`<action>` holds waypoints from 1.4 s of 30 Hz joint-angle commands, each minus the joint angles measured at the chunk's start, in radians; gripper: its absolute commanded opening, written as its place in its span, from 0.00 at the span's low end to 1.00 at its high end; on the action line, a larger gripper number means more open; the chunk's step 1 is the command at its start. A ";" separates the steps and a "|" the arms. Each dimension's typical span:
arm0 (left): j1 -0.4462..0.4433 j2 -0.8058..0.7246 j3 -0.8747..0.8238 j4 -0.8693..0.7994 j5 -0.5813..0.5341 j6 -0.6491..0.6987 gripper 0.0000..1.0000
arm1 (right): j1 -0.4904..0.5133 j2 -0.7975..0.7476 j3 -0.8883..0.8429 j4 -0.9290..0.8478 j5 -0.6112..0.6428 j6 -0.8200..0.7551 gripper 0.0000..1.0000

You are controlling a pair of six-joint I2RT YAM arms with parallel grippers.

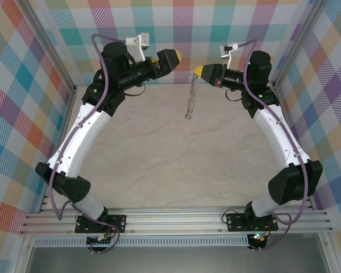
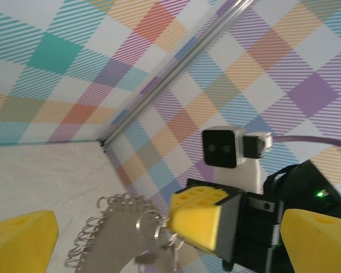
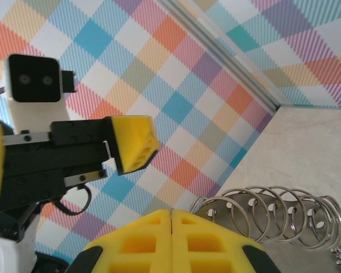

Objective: Put the keys on the keyring

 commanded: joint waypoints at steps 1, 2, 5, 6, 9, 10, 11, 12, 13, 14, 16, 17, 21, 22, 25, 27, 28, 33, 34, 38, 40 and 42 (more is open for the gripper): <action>0.012 -0.027 -0.017 -0.025 0.053 0.104 1.00 | -0.001 0.010 0.062 0.047 -0.110 -0.030 0.00; 0.020 -0.020 -0.012 -0.030 0.093 0.115 1.00 | -0.001 0.022 0.080 0.043 -0.130 -0.026 0.00; 0.055 0.012 0.015 -0.028 0.228 0.112 1.00 | -0.002 0.072 0.135 0.055 -0.200 0.007 0.00; 0.067 0.024 0.025 -0.028 0.257 0.105 1.00 | -0.003 0.087 0.149 0.060 -0.211 0.021 0.00; 0.094 0.056 0.054 -0.012 0.334 0.084 0.99 | -0.005 0.114 0.165 0.124 -0.223 0.081 0.00; 0.101 0.061 0.058 -0.007 0.349 0.081 0.97 | -0.006 0.124 0.172 0.133 -0.221 0.091 0.00; 0.106 0.065 0.059 0.002 0.362 0.082 0.94 | -0.006 0.132 0.179 0.133 -0.217 0.093 0.00; 0.112 0.066 0.059 0.010 0.372 0.081 0.89 | -0.006 0.136 0.182 0.129 -0.205 0.090 0.00; 0.116 0.069 0.059 0.017 0.379 0.081 0.83 | -0.007 0.138 0.181 0.121 -0.193 0.084 0.00; 0.120 0.073 0.059 0.028 0.391 0.081 0.75 | -0.008 0.136 0.178 0.121 -0.183 0.081 0.00; 0.124 0.085 0.063 0.045 0.412 0.078 0.58 | -0.009 0.140 0.172 0.135 -0.173 0.084 0.00; 0.126 0.094 0.066 0.056 0.425 0.067 0.55 | -0.009 0.143 0.172 0.142 -0.169 0.090 0.00; 0.127 0.127 0.076 0.145 0.482 -0.001 0.44 | -0.009 0.156 0.175 0.178 -0.156 0.119 0.00; 0.129 0.130 0.076 0.147 0.486 -0.002 0.44 | -0.009 0.155 0.176 0.179 -0.155 0.119 0.00; 0.130 0.147 0.088 0.165 0.497 -0.018 0.43 | -0.009 0.152 0.181 0.155 -0.135 0.100 0.00; 0.130 0.158 0.095 0.201 0.513 -0.048 0.42 | -0.009 0.148 0.182 0.144 -0.125 0.087 0.00; 0.129 0.162 0.097 0.216 0.522 -0.061 0.42 | -0.009 0.147 0.182 0.146 -0.124 0.091 0.00; 0.121 0.178 0.128 0.248 0.541 -0.106 0.39 | -0.008 0.141 0.191 0.146 -0.106 0.117 0.00; 0.116 0.184 0.140 0.251 0.548 -0.111 0.39 | -0.009 0.142 0.192 0.152 -0.104 0.124 0.00; 0.092 0.210 0.198 0.216 0.557 -0.091 0.39 | -0.009 0.135 0.189 0.157 -0.085 0.136 0.00; 0.082 0.223 0.217 0.191 0.552 -0.080 0.39 | -0.009 0.133 0.192 0.154 -0.087 0.140 0.00; 0.076 0.237 0.230 0.168 0.547 -0.067 0.39 | -0.009 0.132 0.191 0.150 -0.091 0.142 0.00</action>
